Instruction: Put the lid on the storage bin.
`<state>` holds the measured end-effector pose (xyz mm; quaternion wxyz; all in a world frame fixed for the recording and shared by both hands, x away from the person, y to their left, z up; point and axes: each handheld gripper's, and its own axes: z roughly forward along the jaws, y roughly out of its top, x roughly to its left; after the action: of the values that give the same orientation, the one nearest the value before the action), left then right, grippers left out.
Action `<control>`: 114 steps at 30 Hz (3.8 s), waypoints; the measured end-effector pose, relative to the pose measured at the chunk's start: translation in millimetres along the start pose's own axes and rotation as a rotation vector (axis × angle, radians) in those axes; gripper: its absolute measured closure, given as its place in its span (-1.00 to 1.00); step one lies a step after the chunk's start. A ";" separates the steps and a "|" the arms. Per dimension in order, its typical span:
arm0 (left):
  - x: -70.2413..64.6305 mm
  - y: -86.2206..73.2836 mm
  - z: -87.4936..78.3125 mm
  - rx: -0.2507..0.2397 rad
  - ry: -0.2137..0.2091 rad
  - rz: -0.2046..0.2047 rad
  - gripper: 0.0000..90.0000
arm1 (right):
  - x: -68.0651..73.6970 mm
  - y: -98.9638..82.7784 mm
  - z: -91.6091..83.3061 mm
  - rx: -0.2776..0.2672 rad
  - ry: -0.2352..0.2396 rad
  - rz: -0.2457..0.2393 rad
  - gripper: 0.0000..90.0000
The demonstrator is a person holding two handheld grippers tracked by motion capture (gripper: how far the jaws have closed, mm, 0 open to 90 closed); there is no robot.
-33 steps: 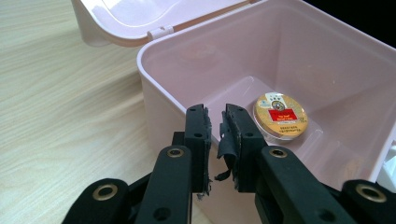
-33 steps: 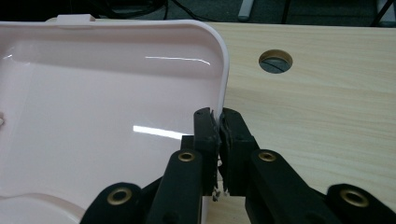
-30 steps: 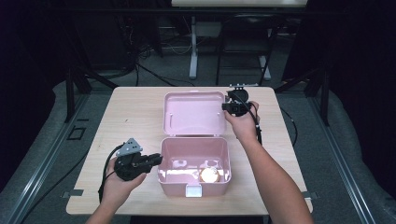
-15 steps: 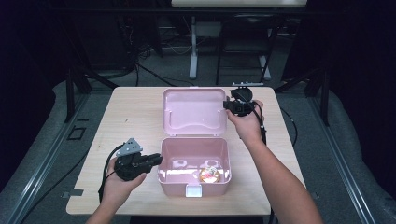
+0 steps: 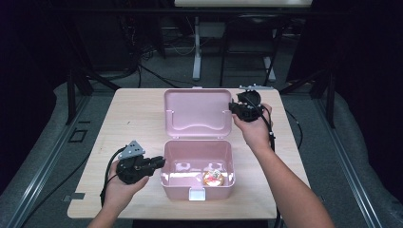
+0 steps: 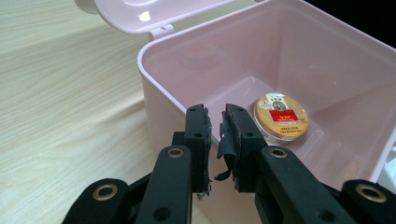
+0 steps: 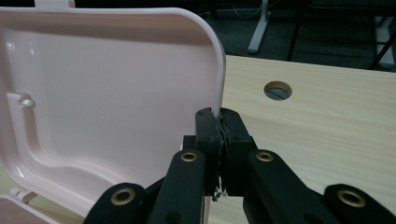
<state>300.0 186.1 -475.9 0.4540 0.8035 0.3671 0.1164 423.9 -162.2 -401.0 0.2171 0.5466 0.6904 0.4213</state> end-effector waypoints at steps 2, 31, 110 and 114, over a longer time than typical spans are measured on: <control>0.0 0.0 0.1 0.000 0.000 0.000 0.77 | 0.4 -0.8 -1.1 -0.004 -0.002 -0.003 0.94; 2.9 4.2 2.0 -0.018 0.031 -0.007 0.70 | 8.0 -18.3 -20.1 -0.129 -0.022 -0.076 0.94; 57.9 117.0 36.9 -0.150 0.206 -0.041 0.77 | 4.4 -19.1 -19.5 -0.165 0.023 -0.043 0.90; 57.8 115.9 36.0 -0.165 0.199 -0.048 0.78 | 5.1 -19.3 -20.9 -0.170 0.017 -0.043 0.93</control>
<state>415.6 166.2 -410.1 0.4826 0.7387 0.4189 0.2145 395.4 -165.5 -404.4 0.2659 0.5077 0.6654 0.4783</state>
